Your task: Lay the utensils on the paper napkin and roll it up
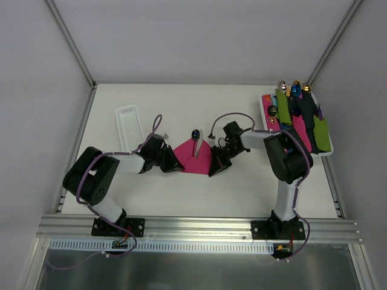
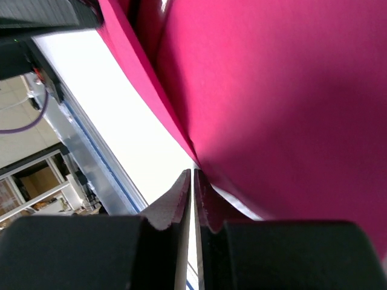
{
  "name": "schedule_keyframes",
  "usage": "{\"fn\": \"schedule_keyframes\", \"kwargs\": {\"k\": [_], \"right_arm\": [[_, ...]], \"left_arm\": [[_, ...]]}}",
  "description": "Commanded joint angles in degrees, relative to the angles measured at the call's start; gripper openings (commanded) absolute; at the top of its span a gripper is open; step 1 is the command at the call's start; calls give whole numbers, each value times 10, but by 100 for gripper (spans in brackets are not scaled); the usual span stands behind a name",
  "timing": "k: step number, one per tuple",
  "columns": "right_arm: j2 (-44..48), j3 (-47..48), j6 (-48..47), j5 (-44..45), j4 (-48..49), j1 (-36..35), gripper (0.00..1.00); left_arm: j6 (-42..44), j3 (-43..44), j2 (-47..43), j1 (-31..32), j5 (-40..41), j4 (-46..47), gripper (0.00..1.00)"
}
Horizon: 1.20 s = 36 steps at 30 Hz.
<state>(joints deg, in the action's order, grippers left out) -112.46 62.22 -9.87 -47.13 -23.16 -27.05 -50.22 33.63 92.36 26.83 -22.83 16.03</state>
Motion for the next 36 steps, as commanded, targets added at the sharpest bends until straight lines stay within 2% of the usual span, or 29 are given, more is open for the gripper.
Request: {"fn": "schedule_keyframes", "kwargs": {"k": [1,9,15,22,29,36], "right_arm": [[43,-7,-43,36,-44,4,8],[90,4,33,-11,18,-35,9],[51,16,75,-8,54,-54,9],[-26,62,84,12,65,-53,9],[-38,57,82,34,57,-52,9],[-46,57,54,32,23,-49,9]], "left_arm": [[21,-5,5,1,48,-56,0],[25,0,3,1,49,-65,0],[21,-1,4,1,50,-66,0],[21,-5,-2,1,47,-66,0],[25,-13,-35,1,38,-52,0],[37,-14,-111,1,11,-46,10]]}}
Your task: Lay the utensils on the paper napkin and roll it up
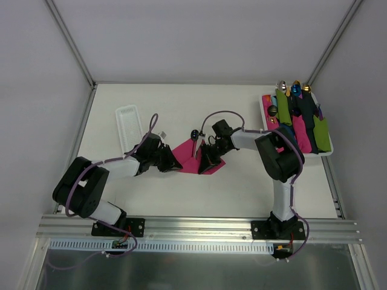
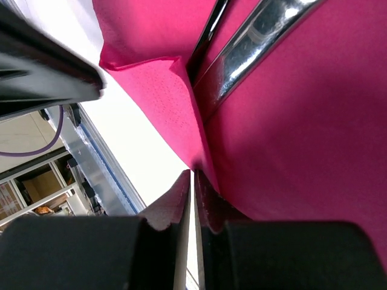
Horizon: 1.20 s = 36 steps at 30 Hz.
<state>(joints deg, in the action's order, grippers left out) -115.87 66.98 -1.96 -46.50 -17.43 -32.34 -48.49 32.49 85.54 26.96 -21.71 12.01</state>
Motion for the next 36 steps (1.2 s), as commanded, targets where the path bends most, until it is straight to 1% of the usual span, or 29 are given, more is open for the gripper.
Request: {"fn": "schedule_keyframes", "kwargs": {"k": [1,7,14,20,23,28,31,36], "right_arm": [[-14,11,-28,26,-39,4,9],[-22,22,-43,22,-58,9,9],[-33,33,-49,12,-70,10,9],[-37,39,-58,12,-80,10,9],[-37,39,-67,12,-88,11,9],[-34,38,-92,21,-103,14,9],[-32,37,-103,30,-110,15,10],[-32,40,-130,33,-128,18,10]], "left_arm": [[19,-1,-48,-1,-4,-5,10],[12,1,-42,-1,-31,2,9],[0,3,16,-1,-41,21,7],[-4,13,55,0,-34,21,4],[-7,17,62,-2,-9,-7,4],[-20,-1,44,-3,31,-28,3],[-24,-16,17,-6,45,-37,4],[-23,-39,-57,-9,78,-66,6]]}}
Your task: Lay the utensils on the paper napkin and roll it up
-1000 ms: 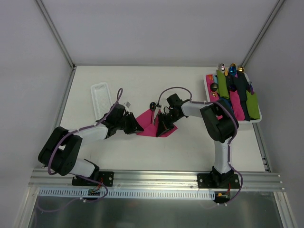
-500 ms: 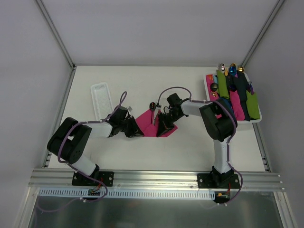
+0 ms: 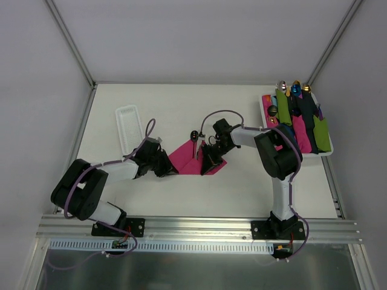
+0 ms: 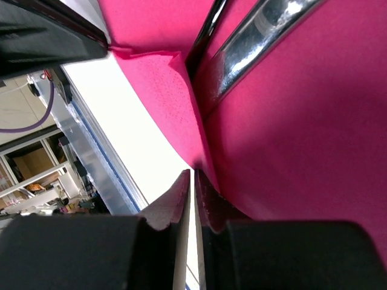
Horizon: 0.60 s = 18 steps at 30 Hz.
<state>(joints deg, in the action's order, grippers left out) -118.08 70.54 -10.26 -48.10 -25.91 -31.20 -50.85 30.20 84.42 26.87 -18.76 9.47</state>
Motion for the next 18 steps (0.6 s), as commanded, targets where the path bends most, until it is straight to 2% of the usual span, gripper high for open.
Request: {"fn": "schedule_keyframes", "kwargs": {"k": [1,3,7,12,16,18], "right_arm": [[-8,6,-52,50,-46,7,10],[-7,6,-69,53,-53,8,10],[-7,14,-91,50,-69,8,11],[-10,28,-102,48,-77,8,11],[-13,41,-115,50,-89,10,11],[-14,45,-120,50,-95,11,11]], "left_arm": [[4,-16,-59,-9,48,-40,7],[27,-13,-90,-9,17,-18,9],[60,14,-95,6,-56,42,10],[29,3,-49,13,-94,161,16],[-14,-16,10,13,-132,329,17],[-27,-20,46,13,-151,377,16]]}}
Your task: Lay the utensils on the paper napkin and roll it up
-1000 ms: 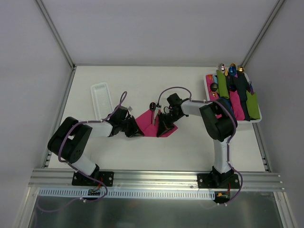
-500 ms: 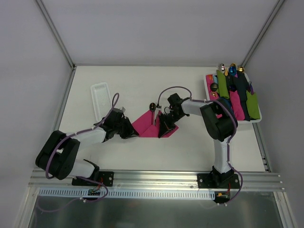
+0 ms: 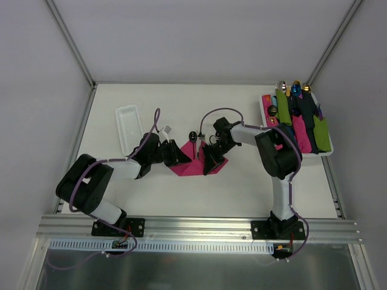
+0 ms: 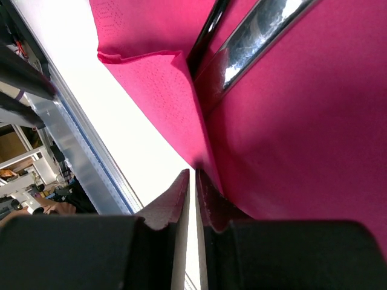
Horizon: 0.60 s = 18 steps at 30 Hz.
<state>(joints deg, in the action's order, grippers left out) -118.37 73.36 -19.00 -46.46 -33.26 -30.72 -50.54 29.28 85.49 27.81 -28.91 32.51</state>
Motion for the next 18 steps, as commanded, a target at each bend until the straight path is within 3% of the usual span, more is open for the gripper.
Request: {"fn": "schedule_keyframes", "kwargs": {"k": [1,6,18], "right_arm": [[-13,20,-34,34,-24,7,11],[-18,27,-40,34,-31,13,11],[-19,30,-47,31,-36,17,11]], "left_arm": [[-37,-10,51,4,-55,167,15],[-86,2,154,4,-84,277,8],[-109,24,234,5,-85,337,0]]}}
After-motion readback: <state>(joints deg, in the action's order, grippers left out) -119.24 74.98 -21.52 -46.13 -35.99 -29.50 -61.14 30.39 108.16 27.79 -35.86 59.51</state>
